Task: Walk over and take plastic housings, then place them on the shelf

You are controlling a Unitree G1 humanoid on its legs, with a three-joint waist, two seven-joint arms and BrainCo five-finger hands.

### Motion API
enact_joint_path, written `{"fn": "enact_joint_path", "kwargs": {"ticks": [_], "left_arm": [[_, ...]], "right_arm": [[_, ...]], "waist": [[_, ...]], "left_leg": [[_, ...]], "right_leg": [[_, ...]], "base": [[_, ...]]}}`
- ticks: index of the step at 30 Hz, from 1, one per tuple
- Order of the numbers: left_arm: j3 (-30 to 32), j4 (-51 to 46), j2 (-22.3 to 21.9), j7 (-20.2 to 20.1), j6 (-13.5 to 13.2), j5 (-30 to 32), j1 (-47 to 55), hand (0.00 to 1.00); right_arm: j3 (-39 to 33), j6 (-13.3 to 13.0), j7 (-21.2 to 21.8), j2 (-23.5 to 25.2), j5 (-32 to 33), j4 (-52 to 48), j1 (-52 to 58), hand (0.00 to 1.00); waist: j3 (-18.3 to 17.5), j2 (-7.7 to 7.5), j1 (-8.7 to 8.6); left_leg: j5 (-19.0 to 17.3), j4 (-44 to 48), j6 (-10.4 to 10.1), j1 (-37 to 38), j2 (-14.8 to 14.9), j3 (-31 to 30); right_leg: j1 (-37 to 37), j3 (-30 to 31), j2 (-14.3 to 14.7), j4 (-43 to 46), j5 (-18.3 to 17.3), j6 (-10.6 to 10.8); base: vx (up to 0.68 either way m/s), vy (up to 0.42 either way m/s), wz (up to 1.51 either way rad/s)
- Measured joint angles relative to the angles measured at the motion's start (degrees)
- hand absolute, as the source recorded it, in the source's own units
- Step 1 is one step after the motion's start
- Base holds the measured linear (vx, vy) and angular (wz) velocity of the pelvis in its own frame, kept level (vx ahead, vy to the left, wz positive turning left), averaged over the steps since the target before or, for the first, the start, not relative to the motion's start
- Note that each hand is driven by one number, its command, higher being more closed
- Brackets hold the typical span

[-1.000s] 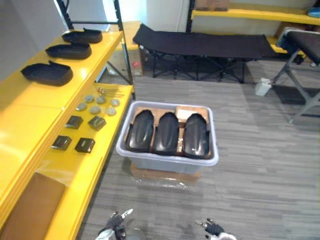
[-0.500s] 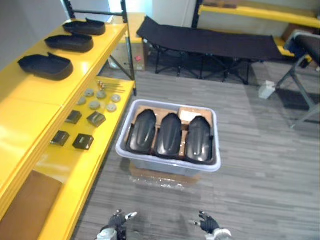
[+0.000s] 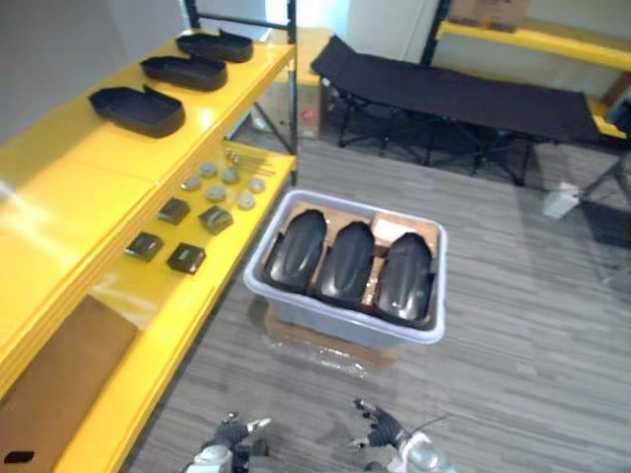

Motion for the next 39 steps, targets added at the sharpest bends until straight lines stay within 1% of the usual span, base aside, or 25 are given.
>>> {"fn": "enact_joint_path", "kwargs": {"ticks": [1,3,5,6,7,8,9,10,12,13,15,16,18,19,20,22,23,24,26,27,29,31,32,36,39], "left_arm": [[-0.4,0.0,0.2,0.0,0.0,0.1,0.0,0.0],[-2.0,-0.1,1.2,-0.1,-0.1,1.6,-0.4,0.0],[-2.8,-0.2,1.7,-0.1,-0.1,1.7,-0.4,0.0],[-3.2,-0.4,2.0,-0.1,-0.1,1.8,-0.4,0.0],[-3.1,-0.5,2.2,-0.1,-0.2,2.0,-0.1,0.0],[-3.1,-0.8,2.3,-0.1,-0.2,2.2,0.1,0.0],[-2.9,-1.7,2.4,-0.1,-0.1,2.6,0.6,0.0],[-2.7,-2.6,2.4,-0.3,-0.2,4.1,1.2,0.0],[-1.5,-3.3,2.3,-0.9,-0.3,4.6,1.8,0.0],[-1.0,-3.7,2.3,-1.2,-0.3,4.6,2.1,0.0],[-0.5,-4.9,2.4,-2.5,-1.5,4.9,3.3,0.0],[-0.3,-4.9,2.3,-2.6,-1.8,5.6,3.4,0.0],[0.2,-5.1,1.7,-2.7,-3.6,6.0,3.7,0.0],[0.4,-5.4,1.6,-2.8,-4.2,5.9,3.9,0.0],[0.7,-6.6,1.5,-2.9,-5.1,5.4,4.7,0.0],[1.7,-8.1,1.6,-2.6,-7.2,3.0,5.2,0.0],[3.1,-9.5,1.8,-2.2,-8.1,1.1,5.2,0.0],[4.6,-10.3,2.1,-1.7,-9.2,-1.3,5.2,0.0],[6.7,-11.3,2.6,-1.1,-9.8,-2.9,5.2,0.0],[8.3,-11.2,3.1,0.0,-10.0,-3.0,5.2,0.0],[8.5,-9.7,3.4,0.8,-10.1,-3.0,5.6,0.0],[8.6,-7.4,3.3,1.7,-10.3,-3.1,5.7,0.0],[8.7,-6.6,2.9,2.2,-10.6,-3.7,5.6,0.0],[10.1,-6.7,1.0,2.5,-12.6,-8.1,5.0,0.0],[10.7,-7.1,-1.5,2.5,-14.6,-9.9,3.2,0.0]], "right_arm": [[1.3,-0.7,0.6,-0.5,0.3,-2.9,0.2,0.0],[5.9,-2.7,2.4,-1.5,4.7,-15.2,0.7,0.0],[6.0,-2.8,1.5,-0.6,7.8,-22.5,0.6,0.0],[4.3,-2.8,-1.0,0.9,11.2,-28.7,0.2,0.0],[0.8,-2.8,-4.3,2.5,14.2,-33.6,-0.9,0.0],[-1.7,-2.8,-5.8,3.0,15.4,-35.4,-1.9,0.0],[-7.4,-2.9,-9.5,3.1,17.1,-37.5,-4.4,0.0],[-14.2,-2.9,-12.8,2.8,18.9,-38.2,-6.8,0.0],[-21.5,-2.8,-16.8,1.7,22.6,-38.1,-9.5,0.0],[-23.7,-2.5,-18.6,0.9,23.9,-38.1,-10.5,0.0],[-30.7,0.1,-25.9,-2.3,28.2,-36.6,-13.9,0.0],[-31.8,0.9,-27.5,-2.9,28.8,-35.4,-14.6,0.0],[-36.2,5.4,-33.5,-4.8,28.7,-28.1,-17.5,0.0],[-37.3,6.1,-34.6,-5.2,28.7,-26.2,-18.1,0.0],[-39.0,8.0,-36.5,-6.2,28.7,-23.3,-19.6,0.0],[-41.2,9.6,-38.7,-8.5,29.9,-18.9,-23.3,0.0],[-42.0,10.4,-39.7,-10.5,31.1,-16.0,-27.1,0.0],[-42.3,10.9,-41.2,-12.9,31.1,-13.4,-31.2,0.0],[-42.4,11.2,-42.4,-16.9,31.9,-10.2,-36.3,0.0],[-42.6,11.1,-44.0,-20.7,33.7,-6.8,-41.2,0.0],[-42.4,11.0,-45.4,-24.9,36.0,-1.7,-45.7,0.0],[-42.3,10.1,-47.3,-27.6,38.7,1.6,-48.5,0.0],[-42.2,9.4,-48.3,-28.7,39.8,1.8,-49.9,0.0],[-40.4,9.4,-50.4,-31.2,39.9,1.5,-52.5,0.0],[-40.1,11.0,-54.0,-33.7,39.9,0.3,-53.1,0.0]], "waist": [[0.0,-0.07,-0.07],[-0.2,-1.55,-0.22],[-0.8,-2.45,-0.14],[-1.1,-2.92,-0.12],[-1.3,-3.21,-0.08],[-1.3,-3.23,-0.09],[-1.3,-3.01,-0.11],[-1.2,-2.81,-0.14],[-1.1,-2.46,-0.16],[-1.1,-2.49,-0.22],[-1.2,-2.22,-0.36],[-1.1,-2.0,-0.39],[-0.8,-1.05,-0.2],[-0.8,-0.73,-0.14],[-0.6,-0.1,-0.04],[1.7,0.72,0.07],[4.7,0.61,0.48],[7.1,1.25,0.89],[10.8,1.28,1.81],[14.9,1.42,3.1],[17.6,2.16,4.22],[17.9,2.55,6.29],[18.3,3.04,6.63],[18.9,3.73,7.0],[19.7,4.9,6.85]], "left_leg": [[0.0,0.0,0.0,0.0,0.0,0.0],[0.0,-0.1,0.0,0.0,-0.2,0.3],[0.0,-0.1,0.0,-0.1,-0.5,0.4],[0.0,-0.1,0.0,-0.1,-0.7,0.7],[0.1,-0.1,0.0,0.0,-1.1,1.3],[0.1,0.0,0.1,0.1,-1.4,1.5],[0.1,0.0,0.1,0.4,-1.6,1.8],[0.0,0.0,0.3,0.9,-1.8,1.9],[0.0,0.1,0.3,1.5,-2.1,2.1],[0.0,0.1,0.3,1.7,-2.2,2.2],[0.0,0.1,0.4,1.9,-2.3,2.8],[0.0,0.1,0.4,1.8,-2.3,2.9],[0.5,-0.3,1.0,1.0,-2.3,2.8],[0.7,-0.4,1.3,0.4,-2.4,2.6],[1.3,-0.9,1.5,-1.0,-2.4,2.2],[2.3,-0.9,1.6,-3.4,-2.4,1.0],[2.9,-0.5,1.5,-5.0,-2.3,-0.2],[2.9,1.5,1.6,-8.0,-2.1,-0.9],[2.8,4.6,1.7,-12.0,-1.9,-2.1],[2.1,8.7,1.3,-15.9,-1.8,-3.4],[0.1,15.1,1.3,-21.6,-1.3,-5.0],[-1.7,19.8,1.5,-26.7,-1.2,-5.4],[-2.4,21.9,1.7,-29.0,-1.4,-5.8],[-3.9,26.2,3.0,-33.6,-2.9,-5.1],[-4.3,28.0,3.4,-37.3,-3.3,-4.7]], "right_leg": [[0.0,0.0,0.0,0.0,0.0,0.0],[-0.2,0.4,-0.1,-0.2,0.3,0.0],[-0.1,0.4,-0.3,-0.6,0.6,0.1],[-0.1,0.4,-0.5,-1.0,0.9,0.3],[-0.1,0.8,-0.9,-1.3,1.3,0.5],[0.0,0.9,-1.1,-1.5,1.6,0.5],[0.3,1.2,-1.3,-1.9,2.6,0.5],[1.0,1.3,-1.4,-2.2,3.3,0.5],[1.5,1.4,-1.7,-2.4,3.6,0.6],[1.7,1.5,-1.8,-2.4,3.6,0.6],[1.6,2.2,-1.9,-2.7,3.6,0.6],[1.6,2.2,-1.9,-2.7,3.6,0.7],[0.8,2.1,-1.9,-2.7,3.5,0.7],[0.1,2.1,-1.9,-2.6,3.4,0.8],[-1.4,1.9,-1.9,-2.2,3.4,0.8],[-3.1,0.7,-2.0,-1.5,3.4,0.7],[-4.3,0.2,-2.0,-0.7,3.5,0.6],[-6.4,-0.6,-2.0,0.4,3.7,0.2],[-9.3,-1.2,-2.0,2.2,3.6,-0.2],[-11.4,-1.2,-2.0,4.1,3.6,-0.6],[-14.7,-1.2,-1.9,7.1,3.3,-0.9],[-19.0,-0.8,-2.3,10.4,2.7,-1.5],[-20.9,-0.8,-2.8,12.2,2.4,-1.6],[-25.9,0.9,-5.3,17.3,-0.5,-0.8],[-30.7,2.2,-6.5,21.2,-1.5,-0.6]], "base": [[-0.01,-0.024,-0.07],[-0.01,0.006,-0.07],[0.01,0.015,0.0],[0.02,0.053,-0.06],[0.02,0.048,-0.09],[0.0,0.058,-0.12],[-0.01,0.067,-0.06],[-0.01,0.067,-0.04],[-0.02,0.052,-0.03],[-0.04,0.045,-0.1],[-0.06,0.013,-0.13],[-0.08,-0.008,-0.1],[-0.11,-0.019,-0.04],[-0.13,-0.018,0.05],[-0.12,-0.015,0.2],[-0.13,-0.022,0.34],[-0.17,-0.027,0.39],[-0.15,-0.02,0.39],[-0.11,-0.013,0.32],[-0.1,-0.01,0.32],[-0.11,0.018,0.28],[-0.09,0.066,0.05],[-0.1,0.097,0.04],[-0.1,0.092,-0.01],[-0.11,0.054,-0.11]]}}
